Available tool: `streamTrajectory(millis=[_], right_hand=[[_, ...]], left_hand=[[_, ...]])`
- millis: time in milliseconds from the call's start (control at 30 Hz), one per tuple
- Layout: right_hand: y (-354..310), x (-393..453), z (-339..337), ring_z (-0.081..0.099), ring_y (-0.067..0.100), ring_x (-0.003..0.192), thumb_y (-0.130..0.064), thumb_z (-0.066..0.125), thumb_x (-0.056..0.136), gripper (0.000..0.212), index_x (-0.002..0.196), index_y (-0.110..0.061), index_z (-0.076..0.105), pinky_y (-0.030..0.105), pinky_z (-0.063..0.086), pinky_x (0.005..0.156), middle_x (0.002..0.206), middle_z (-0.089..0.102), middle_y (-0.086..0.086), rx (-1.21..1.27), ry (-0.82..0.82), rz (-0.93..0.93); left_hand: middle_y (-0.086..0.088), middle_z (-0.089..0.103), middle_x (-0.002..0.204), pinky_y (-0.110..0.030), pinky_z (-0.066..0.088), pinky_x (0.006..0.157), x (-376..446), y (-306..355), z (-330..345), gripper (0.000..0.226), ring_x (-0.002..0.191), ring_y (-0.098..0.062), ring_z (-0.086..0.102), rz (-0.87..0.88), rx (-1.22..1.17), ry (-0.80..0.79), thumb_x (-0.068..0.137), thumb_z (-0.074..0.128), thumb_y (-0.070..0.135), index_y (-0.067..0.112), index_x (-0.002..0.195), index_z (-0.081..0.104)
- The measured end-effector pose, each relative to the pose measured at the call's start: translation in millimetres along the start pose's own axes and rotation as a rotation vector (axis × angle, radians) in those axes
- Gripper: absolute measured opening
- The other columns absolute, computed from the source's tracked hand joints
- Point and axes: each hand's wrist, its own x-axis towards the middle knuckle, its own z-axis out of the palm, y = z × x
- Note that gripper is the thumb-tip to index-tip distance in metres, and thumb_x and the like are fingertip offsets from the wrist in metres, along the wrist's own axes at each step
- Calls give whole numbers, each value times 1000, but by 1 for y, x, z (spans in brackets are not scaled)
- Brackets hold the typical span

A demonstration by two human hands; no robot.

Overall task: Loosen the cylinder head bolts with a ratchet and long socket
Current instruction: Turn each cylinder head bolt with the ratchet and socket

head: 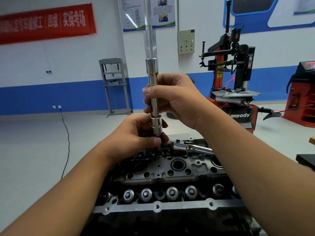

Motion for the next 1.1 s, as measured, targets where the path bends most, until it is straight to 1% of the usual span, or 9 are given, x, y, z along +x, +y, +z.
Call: streamTrajectory(millis=[167,233,300,500,633,767,867,1000,1100], right_hand=[[2,1,2,75,32,69,-7,79,87,19,99,2,67,34,59,64,78,73,16,-14,-25,3],[2,1,2,74,32,69,-8,80,87,18,97,1,68,33,59,64,77,72,14,-30,-21,2],[2,1,1,74,31,68,-8,80,86,18,96,2,68,33,58,63,76,72,14,-38,-6,0],[3,0,1,75,33,69,-7,78,88,18,99,2,68,34,59,64,78,73,15,-37,-28,2],[2,1,1,75,33,68,-7,79,87,13,95,-1,69,33,59,62,76,72,14,-38,-20,6],[3,1,1,75,31,68,-9,78,87,16,96,-1,68,31,58,62,77,73,13,-36,-35,-1],[4,1,3,75,30,68,-8,78,87,15,97,0,68,31,57,62,76,73,12,-39,-46,-10],[3,1,2,75,32,68,-8,78,87,15,95,-1,69,30,57,60,76,73,13,-49,-29,-7],[3,1,1,75,32,68,-8,78,86,12,94,-3,69,31,57,60,76,73,13,-45,-33,-7]], left_hand=[[-12,76,86,-25,62,74,3,1,1,43,84,-21,76,4,65,153,62,90,8,1,98,68],[-8,80,97,-27,62,80,1,0,0,41,95,-23,78,-12,-11,77,70,85,8,3,107,68],[-16,80,103,-27,61,84,0,0,1,41,101,-29,78,-15,-57,-2,77,79,5,2,116,66],[-16,78,96,-30,64,80,3,-1,1,44,96,-36,77,-7,22,140,63,88,12,7,103,69],[-18,79,103,-28,61,85,-1,-1,0,40,100,-31,78,-29,-95,-19,77,77,6,2,115,65],[-19,77,94,-28,63,77,3,0,2,42,93,-33,79,-6,-17,97,65,85,9,7,103,67],[-23,74,97,-31,64,80,3,0,-1,43,97,-40,75,-20,29,142,64,91,13,10,101,69],[-17,80,103,-26,61,85,-1,-1,-1,42,101,-28,78,-44,-73,-20,77,81,6,3,115,64],[-13,79,93,-25,61,77,3,-1,1,42,90,-22,78,-18,11,73,65,86,8,4,102,66]])
